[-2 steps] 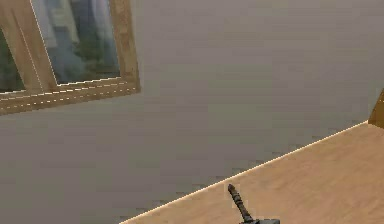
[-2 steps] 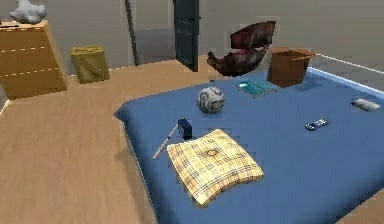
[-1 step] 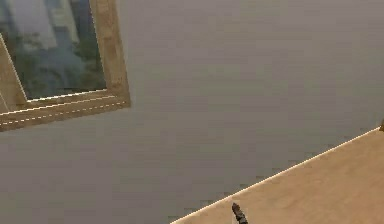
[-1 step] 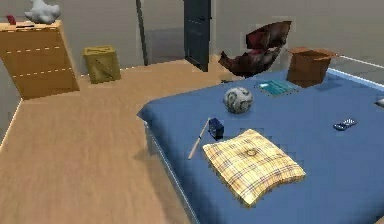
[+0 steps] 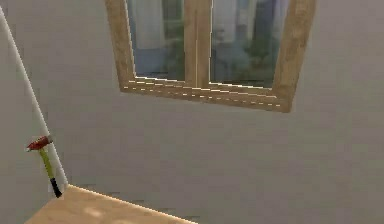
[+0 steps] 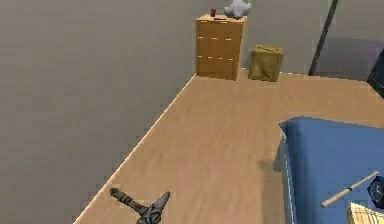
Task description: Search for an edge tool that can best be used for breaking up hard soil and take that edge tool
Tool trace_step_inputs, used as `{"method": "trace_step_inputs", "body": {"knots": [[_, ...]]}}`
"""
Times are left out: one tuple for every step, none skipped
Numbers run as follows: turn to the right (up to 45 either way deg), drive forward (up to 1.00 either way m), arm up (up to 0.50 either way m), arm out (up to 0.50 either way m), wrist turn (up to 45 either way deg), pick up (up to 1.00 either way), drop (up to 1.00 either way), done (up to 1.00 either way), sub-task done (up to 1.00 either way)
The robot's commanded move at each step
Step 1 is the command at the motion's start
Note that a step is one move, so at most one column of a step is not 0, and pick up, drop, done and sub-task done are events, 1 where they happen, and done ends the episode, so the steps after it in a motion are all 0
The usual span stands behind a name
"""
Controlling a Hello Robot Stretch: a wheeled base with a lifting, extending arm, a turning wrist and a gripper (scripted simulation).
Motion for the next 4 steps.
{"method": "trace_step_inputs", "body": {"knots": [[-27.0,0.00,0.00,0.00,0.0,0.00,0.00,0.00,0.00],[0.0,0.00,0.10,0.00,0.0,0.00,0.00,0.00,0.00],[0.0,0.00,0.00,0.42,0.0,0.00,0.00,0.00,0.00],[0.0,0.00,0.00,0.00,45.0,0.00,0.00,0.00,0.00]]}}
